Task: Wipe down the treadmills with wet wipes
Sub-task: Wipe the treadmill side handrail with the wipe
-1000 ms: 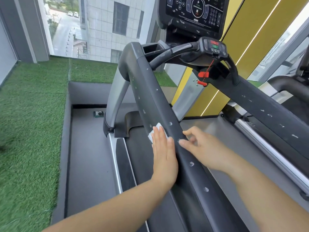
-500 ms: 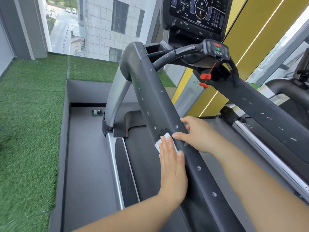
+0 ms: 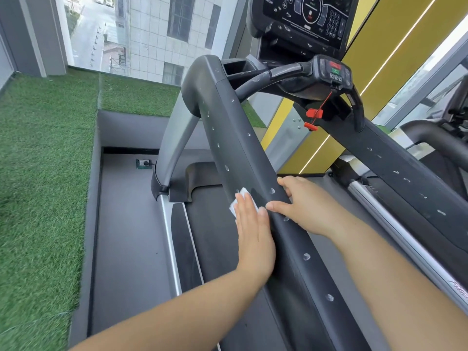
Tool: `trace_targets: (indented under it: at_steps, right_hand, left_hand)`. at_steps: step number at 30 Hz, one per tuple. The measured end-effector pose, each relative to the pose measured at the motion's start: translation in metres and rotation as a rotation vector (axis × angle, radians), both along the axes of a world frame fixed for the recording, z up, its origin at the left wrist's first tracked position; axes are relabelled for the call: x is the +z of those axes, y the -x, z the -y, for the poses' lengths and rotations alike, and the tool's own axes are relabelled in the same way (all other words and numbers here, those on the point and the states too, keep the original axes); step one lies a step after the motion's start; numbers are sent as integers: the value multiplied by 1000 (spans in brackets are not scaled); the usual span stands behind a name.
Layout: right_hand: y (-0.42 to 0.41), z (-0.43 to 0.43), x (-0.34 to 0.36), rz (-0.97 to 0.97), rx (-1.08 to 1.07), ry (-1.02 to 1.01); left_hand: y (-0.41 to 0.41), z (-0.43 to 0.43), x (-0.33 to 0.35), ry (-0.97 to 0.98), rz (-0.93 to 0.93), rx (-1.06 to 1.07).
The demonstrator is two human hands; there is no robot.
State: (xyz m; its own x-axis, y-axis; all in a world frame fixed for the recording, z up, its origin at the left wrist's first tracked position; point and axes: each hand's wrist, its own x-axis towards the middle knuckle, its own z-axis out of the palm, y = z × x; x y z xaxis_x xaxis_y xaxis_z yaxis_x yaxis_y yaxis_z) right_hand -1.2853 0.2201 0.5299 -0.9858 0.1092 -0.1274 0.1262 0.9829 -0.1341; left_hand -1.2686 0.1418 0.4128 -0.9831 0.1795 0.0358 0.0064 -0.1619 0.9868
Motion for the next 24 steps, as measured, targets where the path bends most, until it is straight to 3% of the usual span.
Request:
trace_targets:
  at_steps: [7,12,17,24]
  right_hand:
    - [0,2,2,23,1,-16]
    - [-1,1,2,23,4,-21]
    - [-2,2,3,38,-5,-2]
    - [-1,2,3,53,-21,2]
  left_hand:
    - [-36,3,-9,-58,44,-67]
    - [4,3,-6,-109,150,-26]
    - [-26,4,-14,-143,148,-60]
    - [11,7,-5,-183,315,-39]
